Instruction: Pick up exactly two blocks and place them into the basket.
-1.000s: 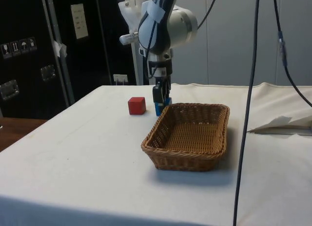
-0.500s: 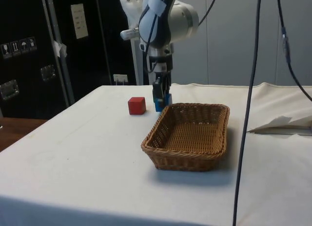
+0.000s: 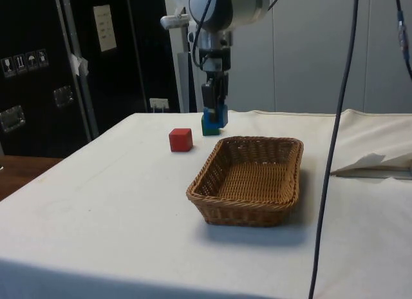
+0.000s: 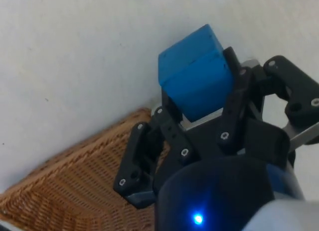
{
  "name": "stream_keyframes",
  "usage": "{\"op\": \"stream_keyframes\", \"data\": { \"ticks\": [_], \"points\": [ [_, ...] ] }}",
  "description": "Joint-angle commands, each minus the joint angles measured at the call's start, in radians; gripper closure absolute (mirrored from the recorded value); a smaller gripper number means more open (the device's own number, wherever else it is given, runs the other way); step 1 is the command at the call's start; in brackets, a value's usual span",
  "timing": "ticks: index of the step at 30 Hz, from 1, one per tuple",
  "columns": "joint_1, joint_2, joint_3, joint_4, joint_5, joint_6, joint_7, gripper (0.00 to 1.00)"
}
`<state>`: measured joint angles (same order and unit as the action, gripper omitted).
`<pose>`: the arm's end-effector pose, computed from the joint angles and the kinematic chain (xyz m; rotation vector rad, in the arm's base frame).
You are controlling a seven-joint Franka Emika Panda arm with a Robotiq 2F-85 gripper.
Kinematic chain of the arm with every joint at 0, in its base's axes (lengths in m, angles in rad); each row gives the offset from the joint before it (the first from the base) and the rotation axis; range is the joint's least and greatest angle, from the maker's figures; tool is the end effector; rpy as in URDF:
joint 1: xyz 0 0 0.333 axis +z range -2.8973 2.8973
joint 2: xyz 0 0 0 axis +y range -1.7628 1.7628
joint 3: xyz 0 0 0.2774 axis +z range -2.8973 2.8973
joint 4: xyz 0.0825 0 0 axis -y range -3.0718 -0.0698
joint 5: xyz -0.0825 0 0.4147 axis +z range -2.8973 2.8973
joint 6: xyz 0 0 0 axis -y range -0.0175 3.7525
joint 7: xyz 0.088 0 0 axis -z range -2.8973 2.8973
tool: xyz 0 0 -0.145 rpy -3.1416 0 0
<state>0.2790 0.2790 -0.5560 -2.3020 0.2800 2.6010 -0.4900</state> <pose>0.5196 -0.1660 0.1502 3.1171 -0.0001 0.1148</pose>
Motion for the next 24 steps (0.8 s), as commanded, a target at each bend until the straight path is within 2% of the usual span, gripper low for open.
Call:
{"op": "stream_keyframes", "data": {
  "ticks": [1, 2, 3, 9, 10, 11, 12, 13, 18, 20, 21, 22, 24],
  "points": [
    [0.01, -0.013, -0.016, -0.005, -0.027, -0.009, 0.025, 0.96],
    [0.0, -0.01, -0.002, -0.003, -0.007, -0.005, 0.006, 0.96],
    [0.009, -0.023, -0.018, -0.007, -0.034, -0.015, 0.031, 0.96],
    [0.006, -0.098, -0.03, -0.016, -0.081, -0.062, 0.073, 0.96],
    [0.006, -0.098, -0.03, -0.016, -0.081, -0.062, 0.073, 0.96],
    [0.0, -0.095, -0.02, -0.013, -0.059, -0.063, 0.054, 0.96],
    [0.006, -0.106, -0.031, -0.018, -0.086, -0.068, 0.077, 0.96],
    [0.008, -0.127, -0.03, -0.022, -0.1, -0.08, 0.093, 0.96],
    [0.01, -0.185, -0.022, -0.036, -0.138, -0.11, 0.137, 0.96],
    [0.012, -0.224, -0.013, -0.048, -0.171, -0.127, 0.17, 0.96],
    [0.007, -0.214, -0.011, -0.043, -0.141, -0.126, 0.141, 0.96],
    [0.012, -0.235, -0.01, -0.052, -0.182, -0.132, 0.18, 0.96],
    [0.013, -0.259, -0.002, -0.064, -0.207, -0.14, 0.203, 0.96]
  ]
}}
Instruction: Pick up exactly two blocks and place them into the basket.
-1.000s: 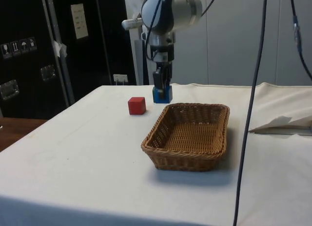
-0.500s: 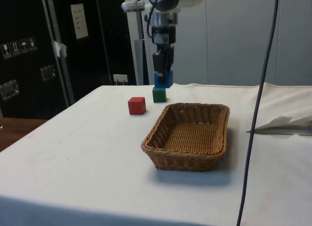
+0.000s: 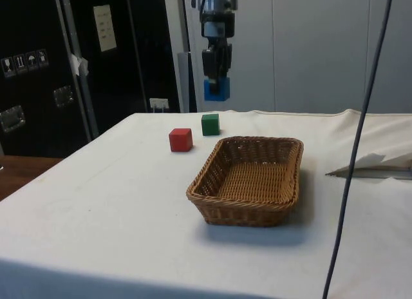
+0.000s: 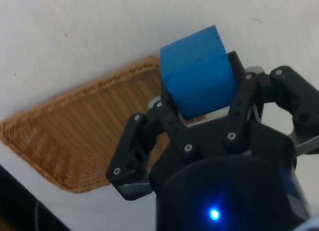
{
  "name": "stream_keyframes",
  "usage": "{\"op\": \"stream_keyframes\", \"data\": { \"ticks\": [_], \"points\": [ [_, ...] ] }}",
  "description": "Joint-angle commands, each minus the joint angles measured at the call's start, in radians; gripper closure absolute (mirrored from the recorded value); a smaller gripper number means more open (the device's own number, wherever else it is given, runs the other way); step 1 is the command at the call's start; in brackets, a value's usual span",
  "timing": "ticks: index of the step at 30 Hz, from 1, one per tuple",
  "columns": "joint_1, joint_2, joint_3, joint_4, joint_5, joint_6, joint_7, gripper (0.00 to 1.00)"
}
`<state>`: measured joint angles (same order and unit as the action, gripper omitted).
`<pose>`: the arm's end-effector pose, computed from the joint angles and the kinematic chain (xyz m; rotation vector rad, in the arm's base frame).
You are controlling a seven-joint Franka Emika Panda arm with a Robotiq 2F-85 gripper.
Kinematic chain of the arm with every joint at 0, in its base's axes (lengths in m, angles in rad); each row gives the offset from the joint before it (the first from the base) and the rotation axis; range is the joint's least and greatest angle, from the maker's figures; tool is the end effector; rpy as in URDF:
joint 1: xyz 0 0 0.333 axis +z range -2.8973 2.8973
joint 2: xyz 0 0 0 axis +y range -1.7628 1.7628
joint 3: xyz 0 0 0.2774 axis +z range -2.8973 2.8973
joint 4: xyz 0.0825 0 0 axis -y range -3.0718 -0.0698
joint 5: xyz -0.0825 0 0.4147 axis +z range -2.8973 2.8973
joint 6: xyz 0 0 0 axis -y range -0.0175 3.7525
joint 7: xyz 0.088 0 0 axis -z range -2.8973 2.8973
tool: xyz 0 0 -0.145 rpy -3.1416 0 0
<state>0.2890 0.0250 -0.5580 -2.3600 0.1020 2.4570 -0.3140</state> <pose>0.5139 -0.1406 0.2271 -3.1081 0.0481 -0.1378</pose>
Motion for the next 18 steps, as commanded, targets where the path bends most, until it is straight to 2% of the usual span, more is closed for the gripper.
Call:
{"op": "stream_keyframes", "data": {
  "ticks": [1, 4, 5, 6, 10, 13, 14, 15, 17, 18],
  "points": [
    [0.003, -0.016, 0.003, -0.012, -0.041, 0.0, 0.037, 0.96],
    [0.002, -0.053, 0.017, -0.033, -0.086, -0.005, 0.079, 0.96],
    [0.002, -0.051, 0.016, -0.032, -0.062, -0.006, 0.057, 0.96],
    [0.002, -0.062, 0.021, -0.038, -0.097, -0.006, 0.089, 0.96],
    [0.002, -0.1, 0.042, -0.058, -0.147, -0.013, 0.14, 0.96],
    [0.002, -0.122, 0.058, -0.064, -0.172, -0.023, 0.17, 0.96],
    [0.003, -0.119, 0.054, -0.065, -0.149, -0.02, 0.148, 0.96],
    [0.003, -0.129, 0.064, -0.065, -0.18, -0.029, 0.181, 0.96],
    [0.003, -0.149, 0.082, -0.067, -0.2, -0.045, 0.209, 0.96],
    [0.003, -0.149, 0.082, -0.067, -0.2, -0.045, 0.209, 0.96]
  ]
}}
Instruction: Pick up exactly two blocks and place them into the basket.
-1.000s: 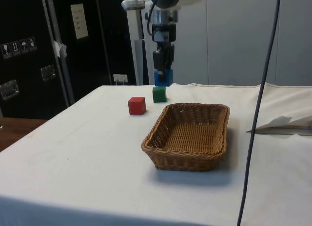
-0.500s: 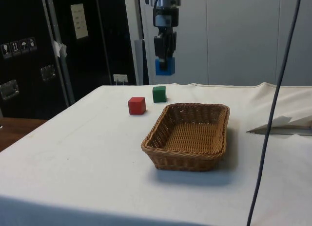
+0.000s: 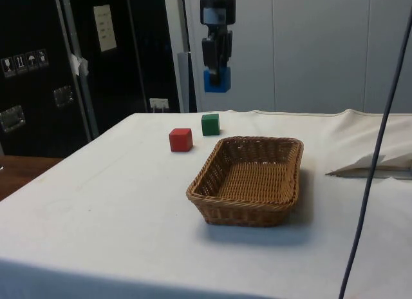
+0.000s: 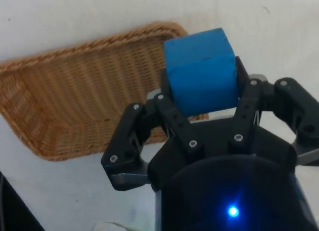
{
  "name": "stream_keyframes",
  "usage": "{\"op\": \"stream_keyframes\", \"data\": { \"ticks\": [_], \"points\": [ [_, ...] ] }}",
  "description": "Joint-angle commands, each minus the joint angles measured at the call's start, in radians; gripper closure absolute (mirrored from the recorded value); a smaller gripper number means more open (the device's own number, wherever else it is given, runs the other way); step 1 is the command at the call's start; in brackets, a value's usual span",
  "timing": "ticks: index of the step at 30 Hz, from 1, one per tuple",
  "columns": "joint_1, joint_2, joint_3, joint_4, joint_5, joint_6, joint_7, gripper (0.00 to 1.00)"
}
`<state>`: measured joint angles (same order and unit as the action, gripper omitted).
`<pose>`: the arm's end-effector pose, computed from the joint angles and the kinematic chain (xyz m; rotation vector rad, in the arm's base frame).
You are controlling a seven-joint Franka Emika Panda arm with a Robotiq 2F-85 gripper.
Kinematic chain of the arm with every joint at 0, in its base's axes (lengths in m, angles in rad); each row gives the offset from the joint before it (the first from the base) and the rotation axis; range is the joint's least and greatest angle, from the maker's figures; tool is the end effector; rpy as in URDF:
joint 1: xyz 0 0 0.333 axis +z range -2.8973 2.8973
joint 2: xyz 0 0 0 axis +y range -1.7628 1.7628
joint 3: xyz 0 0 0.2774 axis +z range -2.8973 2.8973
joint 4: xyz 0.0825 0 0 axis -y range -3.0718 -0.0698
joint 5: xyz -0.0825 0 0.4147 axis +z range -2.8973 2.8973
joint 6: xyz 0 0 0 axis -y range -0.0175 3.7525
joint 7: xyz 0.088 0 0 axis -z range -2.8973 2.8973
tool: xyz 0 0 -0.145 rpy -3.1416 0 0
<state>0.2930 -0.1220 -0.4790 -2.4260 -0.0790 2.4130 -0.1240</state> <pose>0.5056 -0.0919 0.2606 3.1239 -0.0082 0.1498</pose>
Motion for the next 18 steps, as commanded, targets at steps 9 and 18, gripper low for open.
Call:
{"op": "stream_keyframes", "data": {
  "ticks": [9, 18],
  "points": [
    [-0.001, -0.046, 0.073, -0.027, -0.053, -0.038, 0.1, 0.96],
    [0.001, -0.069, 0.132, -0.06, -0.054, -0.044, 0.151, 0.96]
  ]
}}
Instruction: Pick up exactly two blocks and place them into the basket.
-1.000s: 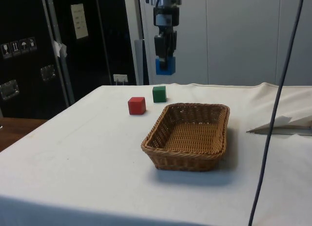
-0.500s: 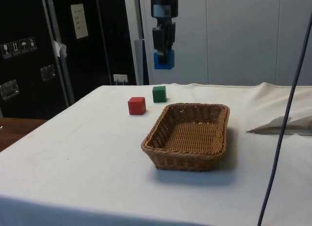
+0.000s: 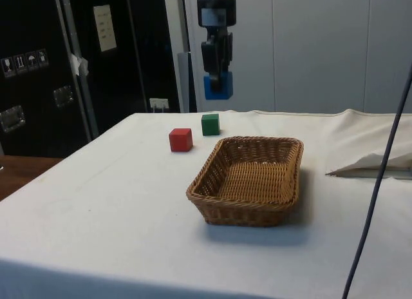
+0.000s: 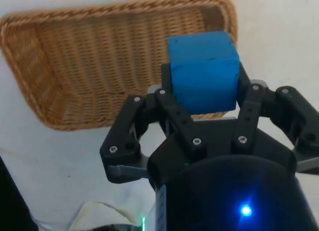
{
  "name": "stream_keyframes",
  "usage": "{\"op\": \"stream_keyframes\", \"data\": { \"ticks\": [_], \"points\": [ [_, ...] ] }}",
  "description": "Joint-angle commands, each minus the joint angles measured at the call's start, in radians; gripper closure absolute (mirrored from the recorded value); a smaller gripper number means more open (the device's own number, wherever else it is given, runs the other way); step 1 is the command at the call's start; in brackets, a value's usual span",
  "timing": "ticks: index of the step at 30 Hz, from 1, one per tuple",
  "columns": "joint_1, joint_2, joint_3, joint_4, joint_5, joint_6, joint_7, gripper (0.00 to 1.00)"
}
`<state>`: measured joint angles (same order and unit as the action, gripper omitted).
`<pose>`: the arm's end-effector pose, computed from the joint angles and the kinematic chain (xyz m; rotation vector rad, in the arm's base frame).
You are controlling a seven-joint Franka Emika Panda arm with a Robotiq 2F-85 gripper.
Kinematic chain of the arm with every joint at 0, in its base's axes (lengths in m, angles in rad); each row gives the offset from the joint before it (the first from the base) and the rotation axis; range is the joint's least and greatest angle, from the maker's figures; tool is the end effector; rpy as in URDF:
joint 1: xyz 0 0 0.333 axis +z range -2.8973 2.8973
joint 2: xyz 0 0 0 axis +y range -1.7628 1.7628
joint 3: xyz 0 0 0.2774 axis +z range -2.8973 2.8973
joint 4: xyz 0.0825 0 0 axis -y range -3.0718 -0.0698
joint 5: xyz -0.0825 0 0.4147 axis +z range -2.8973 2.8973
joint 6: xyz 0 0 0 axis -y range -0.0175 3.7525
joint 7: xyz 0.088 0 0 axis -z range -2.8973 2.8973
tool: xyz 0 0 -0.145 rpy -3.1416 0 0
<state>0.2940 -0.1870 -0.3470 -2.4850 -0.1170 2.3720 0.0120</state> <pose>0.4915 -0.0233 0.2634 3.1178 0.0312 0.1016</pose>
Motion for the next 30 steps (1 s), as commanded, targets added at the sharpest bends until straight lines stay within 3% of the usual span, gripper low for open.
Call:
{"op": "stream_keyframes", "data": {
  "ticks": [1, 6, 7, 8, 15, 16, 19, 23, 24, 30],
  "points": [
    [0.0, -0.009, 0.015, -0.01, -0.015, -0.003, 0.027, 0.96],
    [0.001, -0.019, 0.052, -0.03, -0.013, -0.001, 0.058, 0.96],
    [0.0, -0.013, 0.046, -0.025, 0.0, 0.0, 0.04, 0.96],
    [0.002, -0.021, 0.068, -0.039, -0.011, 0.002, 0.071, 0.96],
    [0.007, -0.005, 0.117, -0.053, -0.002, 0.02, 0.113, 0.96],
    [0.003, -0.011, 0.114, -0.052, 0.0, 0.008, 0.102, 0.96],
    [0.012, 0.017, 0.145, -0.06, 0.004, 0.042, 0.14, 0.96],
    [0.015, 0.054, 0.18, -0.073, 0.014, 0.092, 0.172, 0.96],
    [0.01, 0.057, 0.182, -0.069, 0.011, 0.083, 0.166, 0.96],
    [0.019, 0.087, 0.223, -0.1, 0.02, 0.156, 0.212, 0.96]
  ]
}}
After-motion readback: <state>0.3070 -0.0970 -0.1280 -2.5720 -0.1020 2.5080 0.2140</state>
